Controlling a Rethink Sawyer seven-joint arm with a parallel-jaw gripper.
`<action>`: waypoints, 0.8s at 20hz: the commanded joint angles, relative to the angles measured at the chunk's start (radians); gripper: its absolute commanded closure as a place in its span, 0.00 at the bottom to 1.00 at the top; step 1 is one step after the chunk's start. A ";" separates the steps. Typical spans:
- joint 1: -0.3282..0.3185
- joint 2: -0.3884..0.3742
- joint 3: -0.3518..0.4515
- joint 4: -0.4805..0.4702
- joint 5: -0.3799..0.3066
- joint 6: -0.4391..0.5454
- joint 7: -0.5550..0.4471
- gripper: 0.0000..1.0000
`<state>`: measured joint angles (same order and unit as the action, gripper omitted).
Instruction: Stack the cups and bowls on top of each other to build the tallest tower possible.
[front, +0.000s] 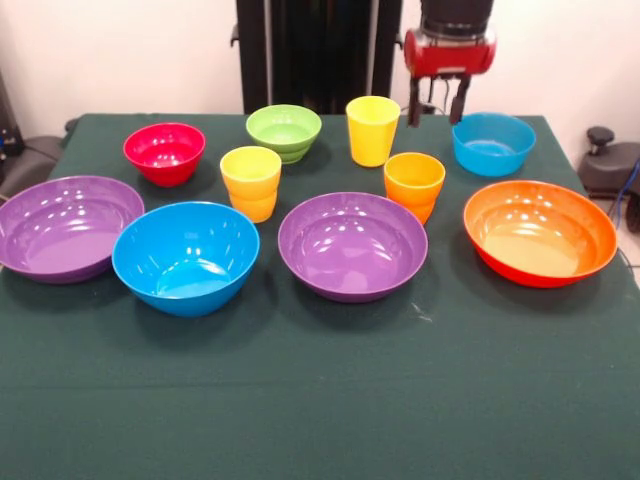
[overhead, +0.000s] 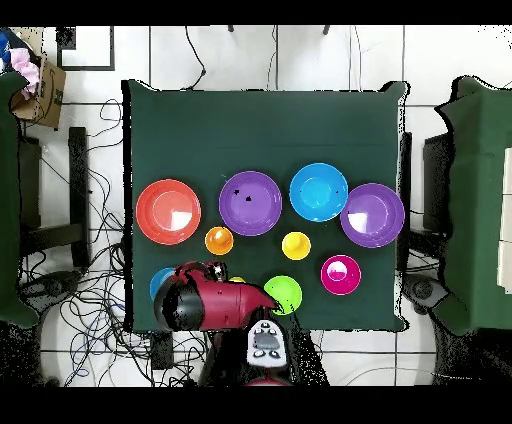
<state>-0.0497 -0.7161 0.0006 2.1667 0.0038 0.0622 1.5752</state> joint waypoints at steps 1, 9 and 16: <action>-0.002 0.126 0.054 -0.062 -0.019 -0.067 0.160 0.00; 0.010 0.055 0.040 -0.048 -0.009 0.006 0.144 0.00; 0.021 0.031 0.034 -0.038 -0.005 0.026 0.146 0.00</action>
<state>-0.0469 -0.6767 -0.0016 2.1663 0.0042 0.0353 1.5752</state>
